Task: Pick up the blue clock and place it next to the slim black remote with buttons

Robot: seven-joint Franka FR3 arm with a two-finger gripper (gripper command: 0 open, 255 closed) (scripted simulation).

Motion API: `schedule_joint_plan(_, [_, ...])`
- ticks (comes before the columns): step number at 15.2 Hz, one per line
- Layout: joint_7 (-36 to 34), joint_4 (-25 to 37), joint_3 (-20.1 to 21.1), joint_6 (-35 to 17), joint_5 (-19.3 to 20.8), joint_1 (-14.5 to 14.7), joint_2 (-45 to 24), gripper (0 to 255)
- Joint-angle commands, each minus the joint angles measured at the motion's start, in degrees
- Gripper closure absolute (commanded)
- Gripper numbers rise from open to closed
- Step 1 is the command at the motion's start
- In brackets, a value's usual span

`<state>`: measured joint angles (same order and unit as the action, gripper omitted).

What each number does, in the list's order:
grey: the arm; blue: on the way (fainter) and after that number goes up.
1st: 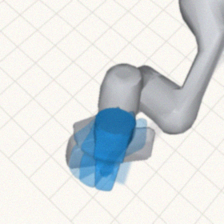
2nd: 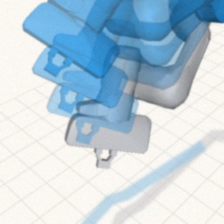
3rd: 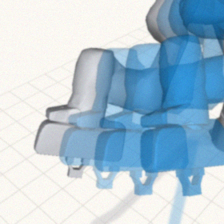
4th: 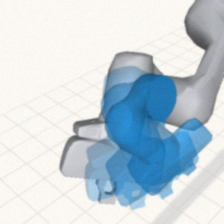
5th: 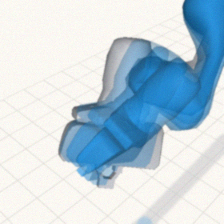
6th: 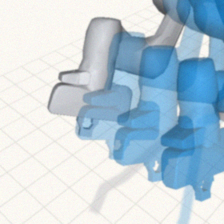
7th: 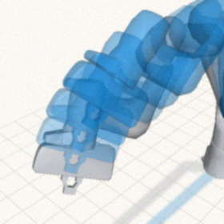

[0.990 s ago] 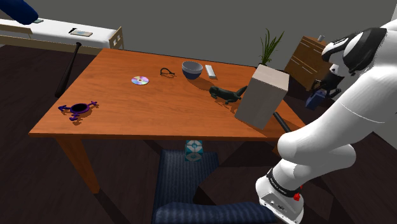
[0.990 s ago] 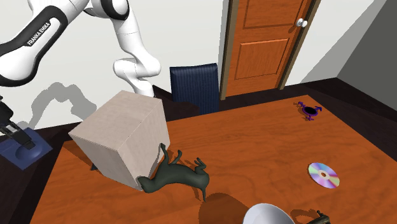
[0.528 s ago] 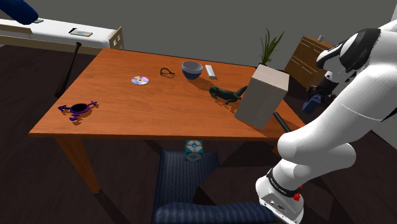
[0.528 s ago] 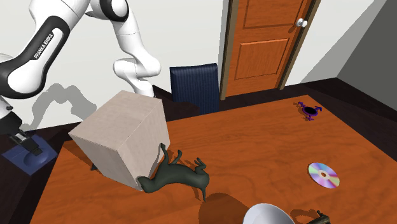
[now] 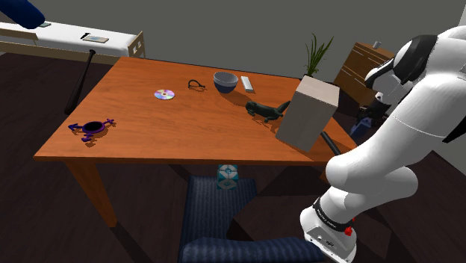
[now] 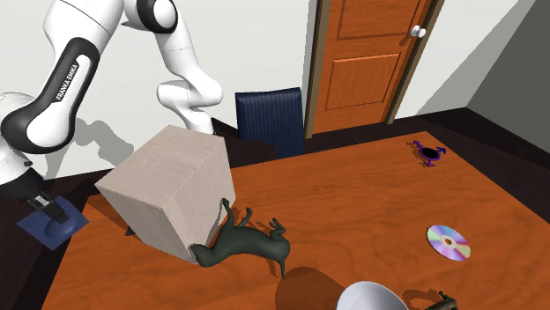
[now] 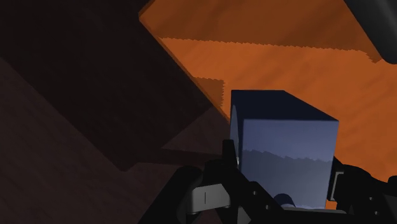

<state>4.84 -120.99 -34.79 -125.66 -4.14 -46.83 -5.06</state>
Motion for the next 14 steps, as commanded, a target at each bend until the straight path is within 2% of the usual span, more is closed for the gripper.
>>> schedule_joint_plan(1, [0.6, -0.7, 0.1, -1.5, -0.7, -0.1, -0.9, 255])
schedule_joint_plan(4, [1.4, -1.7, 0.2, -3.6, -1.9, -0.4, -2.4, 255])
schedule_joint_plan(11, [1.4, -1.7, 0.2, -3.6, -1.9, -0.4, -2.4, 255])
schedule_joint_plan(12, [1.4, -1.7, 0.2, -3.6, -1.9, -0.4, -2.4, 0])
schedule_joint_plan(14, [1.4, -1.7, 0.2, -3.6, -1.9, -0.4, -2.4, 0])
